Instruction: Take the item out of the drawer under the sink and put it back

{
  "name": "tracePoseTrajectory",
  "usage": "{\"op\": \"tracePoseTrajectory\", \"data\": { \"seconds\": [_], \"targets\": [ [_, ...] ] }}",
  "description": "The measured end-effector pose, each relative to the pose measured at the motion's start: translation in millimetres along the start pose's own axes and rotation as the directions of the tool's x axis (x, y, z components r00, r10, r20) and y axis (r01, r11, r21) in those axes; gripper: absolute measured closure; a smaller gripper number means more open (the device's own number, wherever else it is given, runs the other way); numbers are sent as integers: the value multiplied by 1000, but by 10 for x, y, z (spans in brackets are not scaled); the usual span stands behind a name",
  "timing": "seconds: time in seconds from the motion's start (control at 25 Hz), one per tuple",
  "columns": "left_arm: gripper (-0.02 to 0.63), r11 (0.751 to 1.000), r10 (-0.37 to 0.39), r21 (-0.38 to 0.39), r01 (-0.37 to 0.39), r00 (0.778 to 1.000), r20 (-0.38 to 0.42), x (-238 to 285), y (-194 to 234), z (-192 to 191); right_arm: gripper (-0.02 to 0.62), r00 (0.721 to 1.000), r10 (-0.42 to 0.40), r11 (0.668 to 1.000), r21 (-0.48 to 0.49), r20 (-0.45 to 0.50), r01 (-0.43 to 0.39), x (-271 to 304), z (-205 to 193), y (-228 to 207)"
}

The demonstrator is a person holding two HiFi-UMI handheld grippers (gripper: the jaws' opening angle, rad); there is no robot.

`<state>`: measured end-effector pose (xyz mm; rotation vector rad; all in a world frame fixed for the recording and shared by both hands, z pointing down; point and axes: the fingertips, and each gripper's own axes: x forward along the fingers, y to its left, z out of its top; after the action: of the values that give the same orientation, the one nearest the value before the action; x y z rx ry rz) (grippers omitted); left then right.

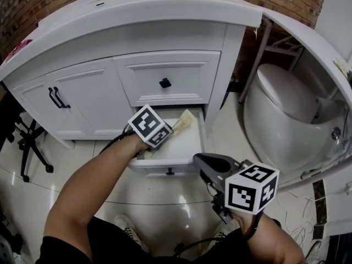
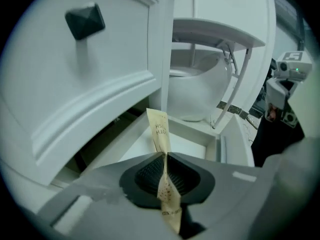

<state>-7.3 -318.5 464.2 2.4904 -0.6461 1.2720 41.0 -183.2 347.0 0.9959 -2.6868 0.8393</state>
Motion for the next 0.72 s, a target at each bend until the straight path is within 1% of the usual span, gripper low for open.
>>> {"op": "tracePoseTrajectory", "data": {
  "seconds": [0.08, 0.16, 0.28, 0.36, 0.48, 0.6, 0.72],
  "targets": [
    [572, 999, 29, 13, -30, 997, 70, -238, -11, 110, 591, 1000, 8, 1000, -11, -5, -8, 3, -10, 42],
    [572, 998, 51, 14, -53, 989, 137, -490, -40, 173, 590, 1000, 17, 1000, -20, -5, -17, -5, -12, 88],
    [572, 997, 82, -24, -79, 970, 229, -845, -74, 149, 591, 1000, 13, 1000, -24, 3, -13, -18, -12, 109],
    [572, 994, 101, -73, -84, 952, 289, -1063, -120, 99, 591, 1000, 6, 1000, -20, 11, -6, -47, -11, 104],
    [572, 989, 118, -133, -71, 914, 387, -1398, -245, 89, 591, 998, -10, 1000, -8, 57, 10, -132, 68, 54],
    [572, 987, 125, -146, -64, 880, 459, -1712, -396, 86, 591, 995, -28, 1000, 2, 100, 28, -175, 164, 8],
    [572, 986, 131, -152, -62, 853, 506, -1948, -536, 45, 591, 995, -29, 1000, 1, 99, 30, -152, 172, 28]
  ]
}}
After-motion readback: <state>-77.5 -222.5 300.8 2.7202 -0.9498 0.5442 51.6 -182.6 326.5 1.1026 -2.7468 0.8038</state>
